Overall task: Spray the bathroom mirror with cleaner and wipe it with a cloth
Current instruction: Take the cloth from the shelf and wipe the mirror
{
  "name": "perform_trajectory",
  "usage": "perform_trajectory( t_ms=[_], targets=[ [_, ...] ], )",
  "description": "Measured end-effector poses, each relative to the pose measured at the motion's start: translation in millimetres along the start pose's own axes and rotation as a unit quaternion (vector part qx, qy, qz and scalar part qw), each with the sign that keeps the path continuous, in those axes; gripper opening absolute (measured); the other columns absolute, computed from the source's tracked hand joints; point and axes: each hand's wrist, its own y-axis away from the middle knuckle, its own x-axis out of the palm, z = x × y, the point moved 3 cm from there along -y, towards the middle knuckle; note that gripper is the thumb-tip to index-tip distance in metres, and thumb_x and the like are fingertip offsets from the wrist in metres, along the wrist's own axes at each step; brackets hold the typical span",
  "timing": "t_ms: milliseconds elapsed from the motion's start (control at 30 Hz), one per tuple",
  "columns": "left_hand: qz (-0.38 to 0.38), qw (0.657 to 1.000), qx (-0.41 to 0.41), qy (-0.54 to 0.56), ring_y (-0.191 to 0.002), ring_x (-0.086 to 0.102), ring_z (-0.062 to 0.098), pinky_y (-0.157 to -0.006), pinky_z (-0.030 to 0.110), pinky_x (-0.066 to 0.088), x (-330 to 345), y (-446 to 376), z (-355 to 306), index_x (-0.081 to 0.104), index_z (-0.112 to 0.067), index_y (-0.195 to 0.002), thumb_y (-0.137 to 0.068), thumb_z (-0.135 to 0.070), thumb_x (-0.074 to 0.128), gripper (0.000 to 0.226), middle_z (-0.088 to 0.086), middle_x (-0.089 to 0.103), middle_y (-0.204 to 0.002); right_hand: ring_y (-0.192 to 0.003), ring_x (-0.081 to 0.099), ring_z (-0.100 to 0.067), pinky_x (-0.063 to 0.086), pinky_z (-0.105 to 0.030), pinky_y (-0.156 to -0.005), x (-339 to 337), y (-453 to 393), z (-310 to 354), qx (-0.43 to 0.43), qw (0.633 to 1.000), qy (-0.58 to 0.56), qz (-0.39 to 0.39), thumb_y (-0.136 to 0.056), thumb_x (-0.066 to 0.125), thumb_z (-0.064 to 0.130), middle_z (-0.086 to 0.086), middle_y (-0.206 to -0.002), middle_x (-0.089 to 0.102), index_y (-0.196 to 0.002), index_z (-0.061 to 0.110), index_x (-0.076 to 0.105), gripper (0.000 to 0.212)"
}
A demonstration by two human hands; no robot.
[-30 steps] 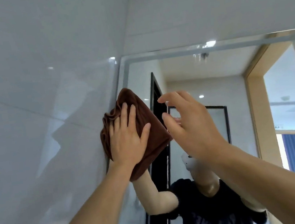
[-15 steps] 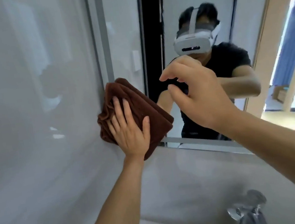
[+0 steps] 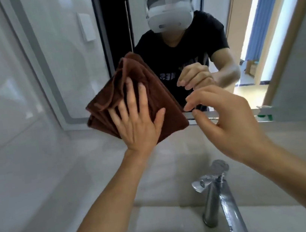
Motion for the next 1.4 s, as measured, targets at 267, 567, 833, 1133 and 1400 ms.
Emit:
perform_trajectory(
  t_ms=[267,567,833,1133,1400],
  targets=[
    [-0.018,0.983,0.180,0.032,-0.132,0.041,0.023,-0.115,0.050,0.023,9,7,-141,0.035,-0.024,-0.152,-0.096,-0.064,0.043,0.069,0.000,0.038,-0.150,-0.094,0.061,-0.009,0.045,-0.016,-0.081,-57,41,-55,0.063,0.996,0.042,-0.051,-0.086,0.060,0.001,0.009,-0.099,0.065,-0.089,0.017,0.070,0.020],
    [0.032,0.948,0.304,0.090,-0.128,0.042,0.022,-0.114,0.049,0.016,15,4,-289,0.028,-0.020,-0.155,-0.101,-0.053,0.041,0.065,-0.002,0.036,-0.153,-0.091,0.062,0.000,0.046,-0.012,-0.079,-147,117,-110,0.162,0.975,0.097,-0.121,-0.084,0.065,-0.005,0.017,-0.094,0.064,-0.086,0.022,0.070,0.027],
    [0.069,0.918,0.377,0.106,-0.133,0.039,0.025,-0.114,0.048,0.021,18,-3,-410,0.032,-0.017,-0.153,-0.106,-0.034,0.014,0.053,0.003,0.042,-0.151,-0.091,0.062,-0.004,0.048,-0.017,-0.078,-225,147,-143,0.193,0.951,0.127,-0.205,-0.086,0.058,-0.003,0.010,-0.095,0.066,-0.089,0.014,0.072,0.022],
    [0.082,0.885,0.446,0.107,-0.121,0.052,0.020,-0.100,0.041,0.046,18,-3,-484,0.051,-0.024,-0.143,-0.093,-0.038,0.043,0.053,-0.004,0.057,-0.140,-0.097,0.063,-0.006,0.043,-0.008,-0.083,-267,161,-180,0.249,0.930,0.161,-0.217,-0.085,0.060,-0.004,0.008,-0.106,0.067,-0.098,0.014,0.073,0.026],
    [0.068,0.820,0.567,0.035,-0.133,0.051,0.021,-0.110,0.046,0.038,8,-35,-500,0.050,-0.024,-0.145,-0.091,-0.046,0.044,0.059,-0.003,0.051,-0.148,-0.099,0.062,-0.004,0.043,-0.009,-0.082,-281,160,-176,0.238,0.931,0.172,-0.216,-0.086,0.059,-0.003,0.012,-0.108,0.065,-0.096,0.017,0.074,0.027]
  ],
)
